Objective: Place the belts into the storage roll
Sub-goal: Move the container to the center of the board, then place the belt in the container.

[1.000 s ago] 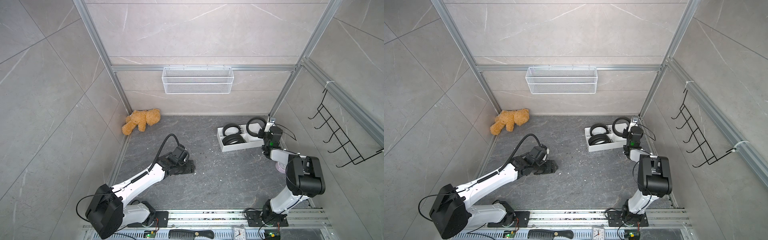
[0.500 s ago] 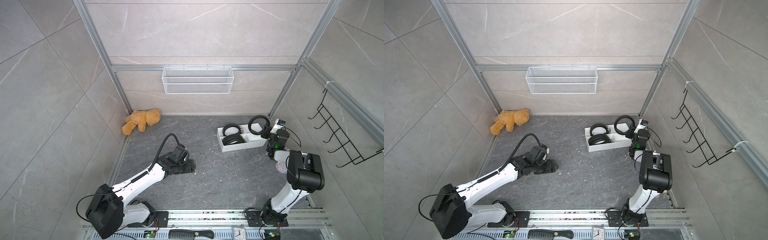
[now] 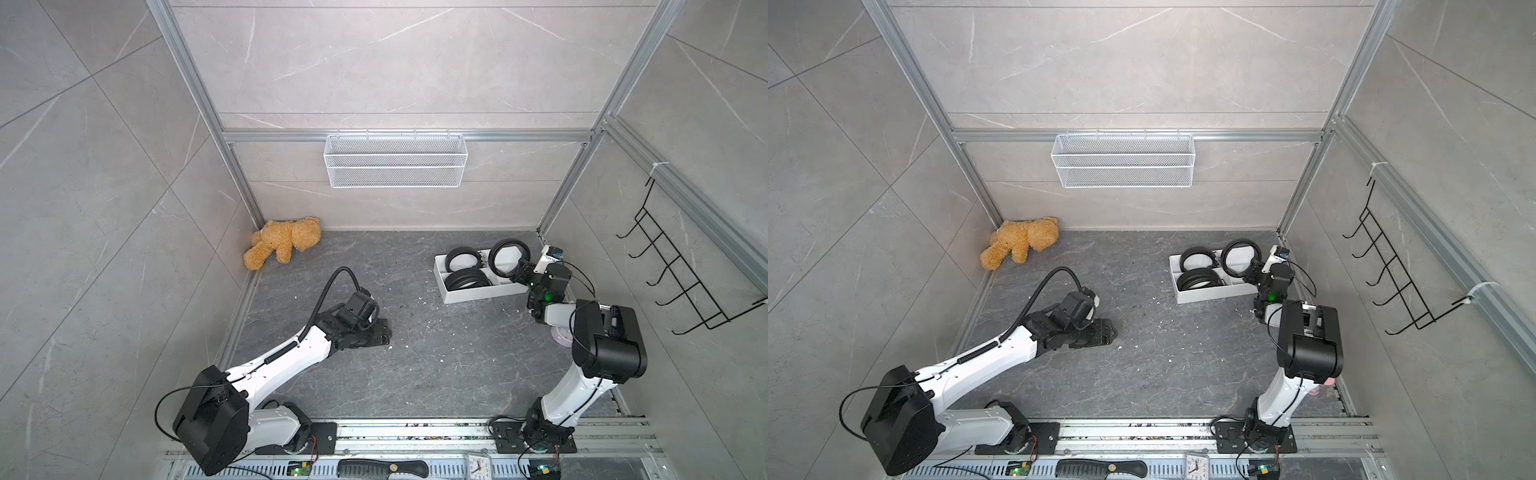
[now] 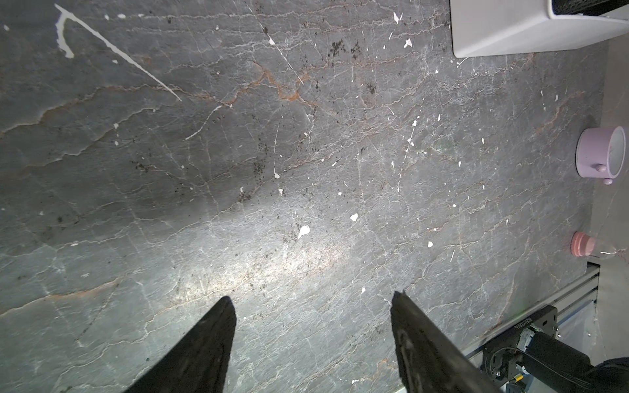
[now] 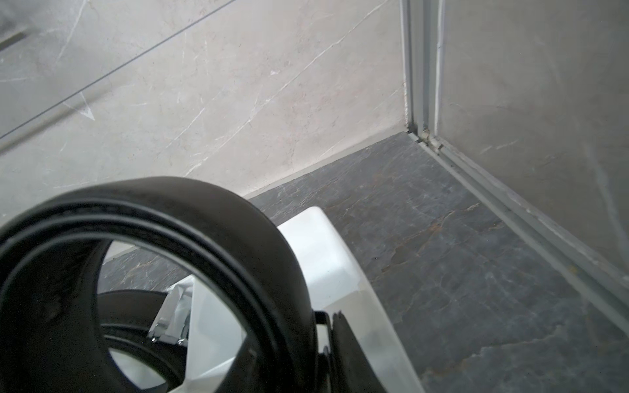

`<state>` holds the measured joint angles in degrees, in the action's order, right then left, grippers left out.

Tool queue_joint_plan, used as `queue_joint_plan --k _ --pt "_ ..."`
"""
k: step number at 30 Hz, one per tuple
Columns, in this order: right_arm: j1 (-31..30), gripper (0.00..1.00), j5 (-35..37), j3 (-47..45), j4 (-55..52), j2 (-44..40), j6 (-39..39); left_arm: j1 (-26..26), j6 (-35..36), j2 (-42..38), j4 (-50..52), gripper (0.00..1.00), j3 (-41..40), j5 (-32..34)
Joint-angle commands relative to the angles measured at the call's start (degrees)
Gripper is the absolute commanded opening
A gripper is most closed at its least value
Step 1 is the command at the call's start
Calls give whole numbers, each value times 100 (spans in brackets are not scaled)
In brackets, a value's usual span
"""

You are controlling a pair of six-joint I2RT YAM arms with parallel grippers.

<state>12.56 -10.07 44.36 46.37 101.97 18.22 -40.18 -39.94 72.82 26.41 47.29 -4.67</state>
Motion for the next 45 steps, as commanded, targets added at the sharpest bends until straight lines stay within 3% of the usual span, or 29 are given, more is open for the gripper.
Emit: queue_joint_plan --k 1,11,17,21,27,30,35,38,43,45 --pt "-280 0 150 -132 -539 -175 -144 37 10 22 -161 75 53 -18" --pt "-925 0 746 -287 -1027 -349 -185 37 27 -6 -176 75 -44 -33" --pt "-849 0 1055 -209 -815 -547 -695 36 7 -25 -192 75 -35 -35" --pt "-655 0 932 -123 -365 -371 -734 36 21 -31 -187 75 -27 -33" --pt "-641 0 749 -67 -536 -204 -1034 37 -37 -196 -137 75 -92 69" --pt "-643 14 649 -206 -424 -220 -1104 36 -24 -275 -117 75 -114 106" --pt "-640 28 681 -243 -620 -338 -1184 33 23 -211 -89 75 -63 79" --pt "-652 43 714 -228 -818 -460 -1248 36 13 -215 -104 75 -44 79" --pt "-650 60 820 -261 -981 -659 -1224 37 0 -232 -129 75 -40 71" --pt "-649 61 820 -287 -1002 -743 -1202 36 9 -242 -117 75 -35 71"
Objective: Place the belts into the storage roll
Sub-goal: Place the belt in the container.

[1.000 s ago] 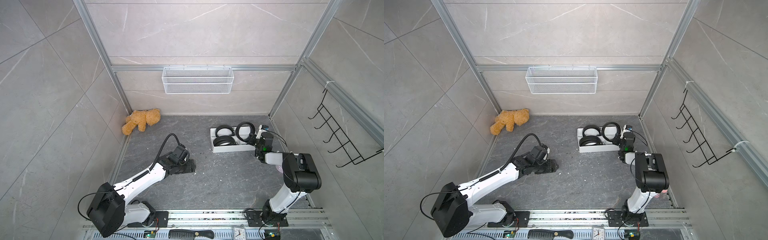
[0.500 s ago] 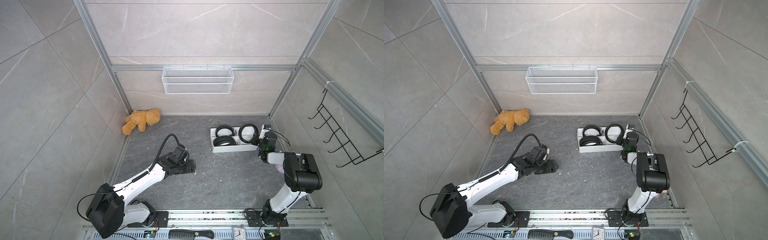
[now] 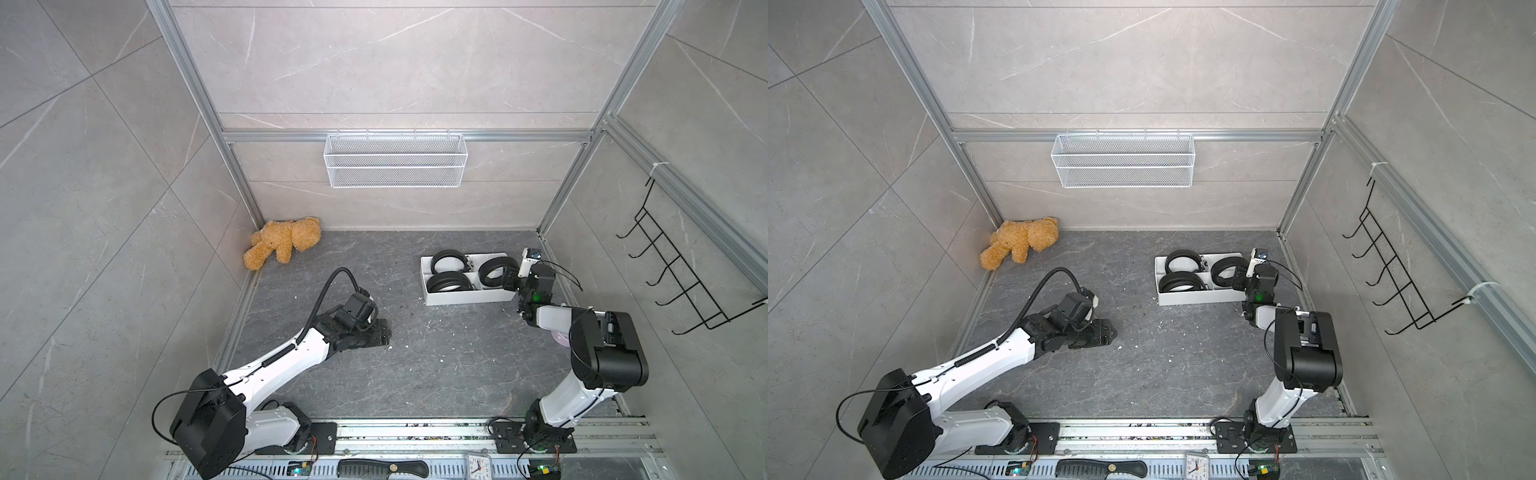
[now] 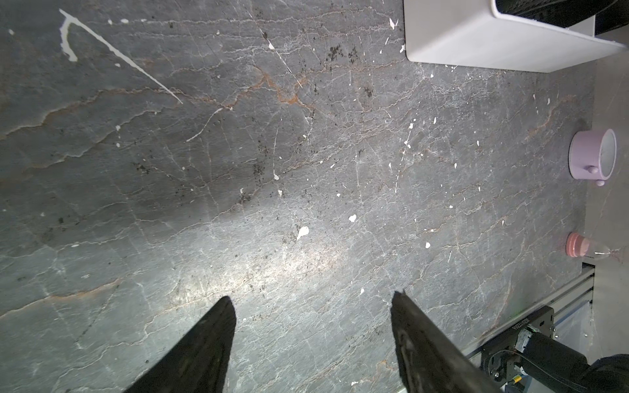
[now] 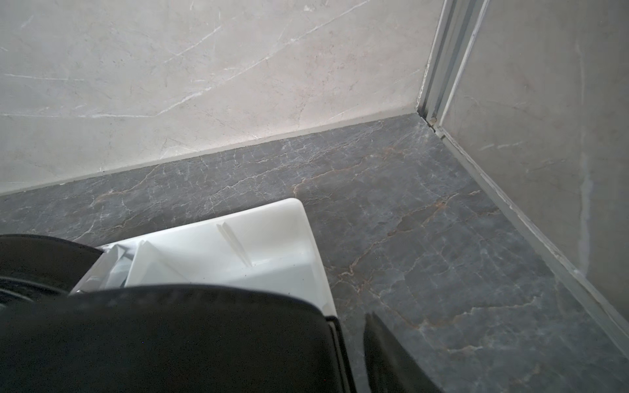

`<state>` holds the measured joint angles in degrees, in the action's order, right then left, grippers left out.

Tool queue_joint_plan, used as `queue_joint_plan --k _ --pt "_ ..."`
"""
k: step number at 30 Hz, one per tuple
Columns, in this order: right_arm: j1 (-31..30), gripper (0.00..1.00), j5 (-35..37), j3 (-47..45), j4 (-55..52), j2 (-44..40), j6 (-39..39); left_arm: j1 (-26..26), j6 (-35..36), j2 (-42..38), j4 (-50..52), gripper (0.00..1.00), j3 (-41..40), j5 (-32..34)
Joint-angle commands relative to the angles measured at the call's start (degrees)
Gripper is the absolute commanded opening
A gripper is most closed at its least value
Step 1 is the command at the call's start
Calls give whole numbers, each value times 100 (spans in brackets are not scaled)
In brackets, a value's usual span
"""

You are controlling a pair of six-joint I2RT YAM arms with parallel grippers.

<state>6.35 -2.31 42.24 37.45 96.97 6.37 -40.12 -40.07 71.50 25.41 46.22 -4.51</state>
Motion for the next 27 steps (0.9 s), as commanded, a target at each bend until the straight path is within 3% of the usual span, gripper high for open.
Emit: queue_joint_plan --k 1,3,8,14,18,27 --pt "-26 62 74 -83 -160 -314 9 30 22 -119 -4 75 80 55" --pt "-28 75 87 -133 -229 -485 87 28 29 -132 22 75 89 63" --pt "-28 85 128 89 -1397 -949 319 29 27 -129 34 75 116 73" --pt "-30 86 296 389 -3105 -1488 637 26 2 -138 8 75 124 56" --pt "-7 85 419 452 -3564 -1814 820 30 20 -142 27 75 142 54" --pt "298 82 -188 1437 -5421 -1817 1454 30 24 -198 38 75 125 82"
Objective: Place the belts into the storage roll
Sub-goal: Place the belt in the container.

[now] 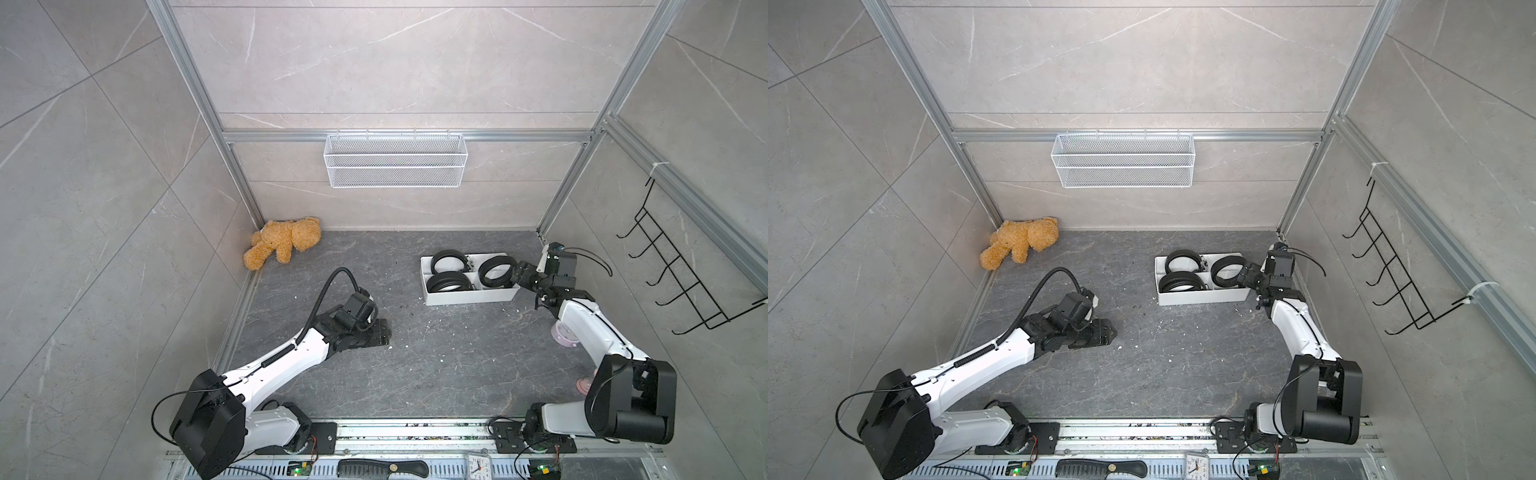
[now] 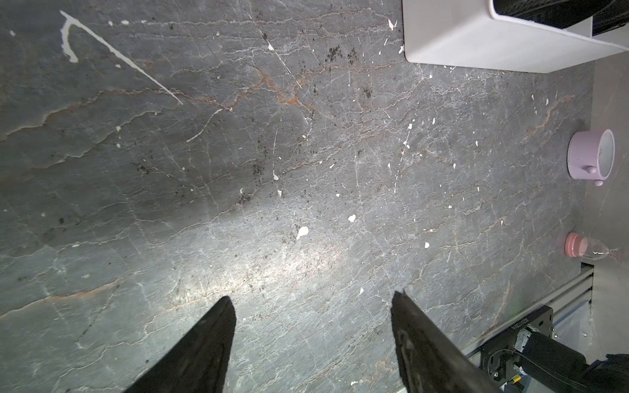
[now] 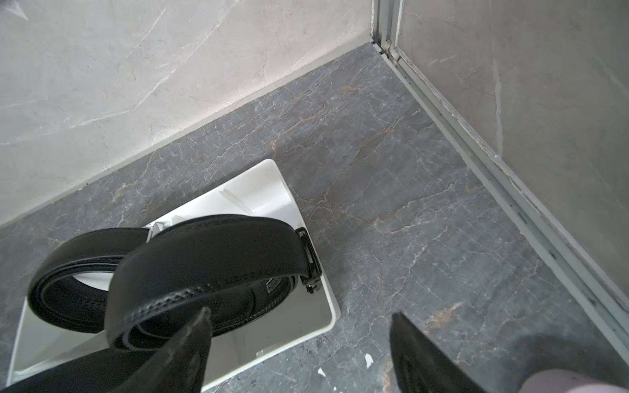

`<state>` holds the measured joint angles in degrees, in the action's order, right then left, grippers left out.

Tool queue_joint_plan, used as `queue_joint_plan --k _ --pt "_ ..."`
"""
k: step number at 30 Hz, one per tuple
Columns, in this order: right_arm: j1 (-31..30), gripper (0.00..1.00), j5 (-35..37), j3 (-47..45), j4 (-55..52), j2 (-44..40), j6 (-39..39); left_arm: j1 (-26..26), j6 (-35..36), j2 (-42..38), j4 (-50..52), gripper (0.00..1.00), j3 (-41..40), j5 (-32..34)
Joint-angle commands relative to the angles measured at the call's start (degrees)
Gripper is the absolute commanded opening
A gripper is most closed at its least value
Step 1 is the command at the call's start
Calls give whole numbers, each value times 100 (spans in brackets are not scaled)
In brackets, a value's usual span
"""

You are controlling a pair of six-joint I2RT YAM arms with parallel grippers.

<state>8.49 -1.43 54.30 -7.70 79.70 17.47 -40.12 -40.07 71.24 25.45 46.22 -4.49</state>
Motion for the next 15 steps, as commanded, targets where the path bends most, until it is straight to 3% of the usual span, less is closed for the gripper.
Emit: queue_joint_plan --k 1,6,13,15 --pt "129 82 -264 266 -1029 -111 493 30 24 -176 38 75 116 89" --pt "484 73 -716 593 -1283 148 1115 26 26 -167 54 75 98 81" --pt "709 37 -1712 1657 -1222 1349 1686 30 62 -177 83 75 90 71" --pt "729 35 -1922 1895 -1275 1632 1871 26 37 -208 90 75 59 89"
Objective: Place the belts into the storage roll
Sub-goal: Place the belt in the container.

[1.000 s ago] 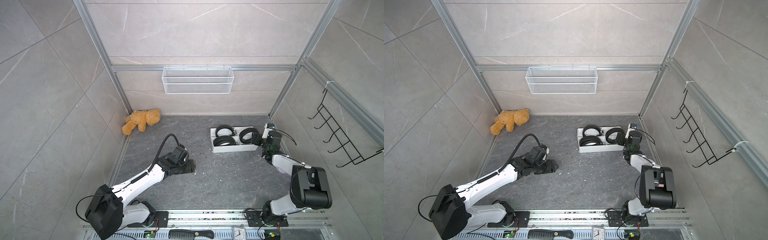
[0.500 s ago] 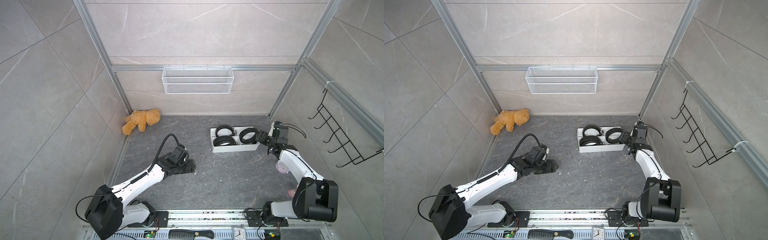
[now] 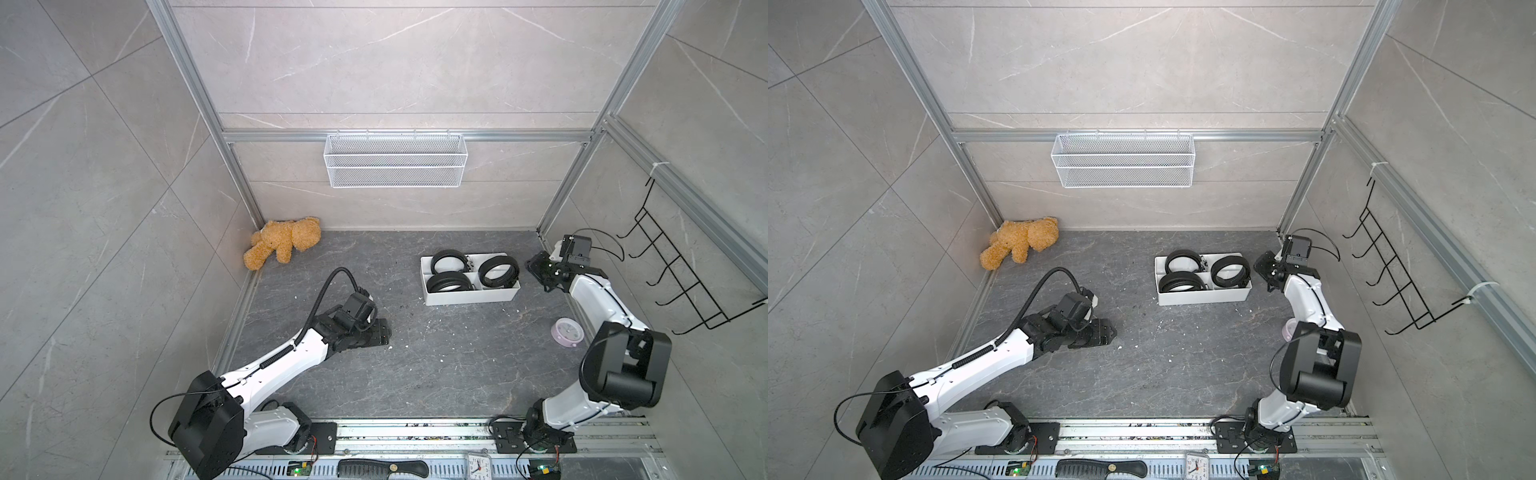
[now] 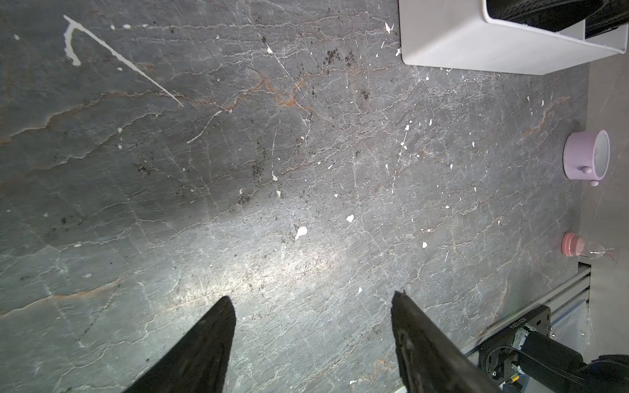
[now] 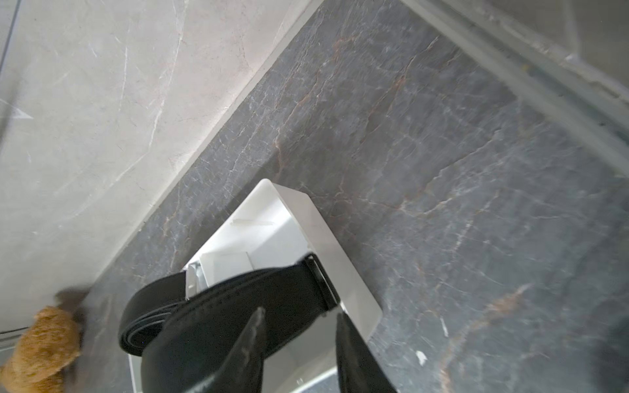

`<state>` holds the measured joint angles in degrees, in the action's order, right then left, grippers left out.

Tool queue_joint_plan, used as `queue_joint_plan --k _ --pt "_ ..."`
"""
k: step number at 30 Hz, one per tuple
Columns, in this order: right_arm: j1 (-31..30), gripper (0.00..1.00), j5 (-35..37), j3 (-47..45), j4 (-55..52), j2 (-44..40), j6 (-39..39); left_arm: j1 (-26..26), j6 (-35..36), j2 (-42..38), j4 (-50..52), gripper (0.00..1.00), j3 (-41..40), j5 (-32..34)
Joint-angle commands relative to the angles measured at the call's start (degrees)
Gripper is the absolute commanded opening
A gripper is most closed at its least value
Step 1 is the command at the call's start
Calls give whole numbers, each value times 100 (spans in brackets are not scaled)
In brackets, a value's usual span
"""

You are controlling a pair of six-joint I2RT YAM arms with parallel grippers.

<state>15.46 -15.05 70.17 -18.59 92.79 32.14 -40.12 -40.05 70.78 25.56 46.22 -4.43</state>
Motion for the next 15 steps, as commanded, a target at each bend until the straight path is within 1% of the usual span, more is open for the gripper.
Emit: queue_joint_plan --k 1,3,9,12,15 --pt "31 35 -611 395 -242 423 438 30 25 -183 81 75 39 97" --pt "33 35 -615 541 -409 595 567 29 -10 -238 81 75 -13 103" --pt "41 37 -1043 404 -84 928 929 30 -35 -258 67 75 -73 98" --pt "44 34 -1339 277 89 1026 1076 26 -11 -262 89 75 -47 100" --pt "44 31 -1479 102 130 958 1140 30 -16 -276 98 75 -50 115"
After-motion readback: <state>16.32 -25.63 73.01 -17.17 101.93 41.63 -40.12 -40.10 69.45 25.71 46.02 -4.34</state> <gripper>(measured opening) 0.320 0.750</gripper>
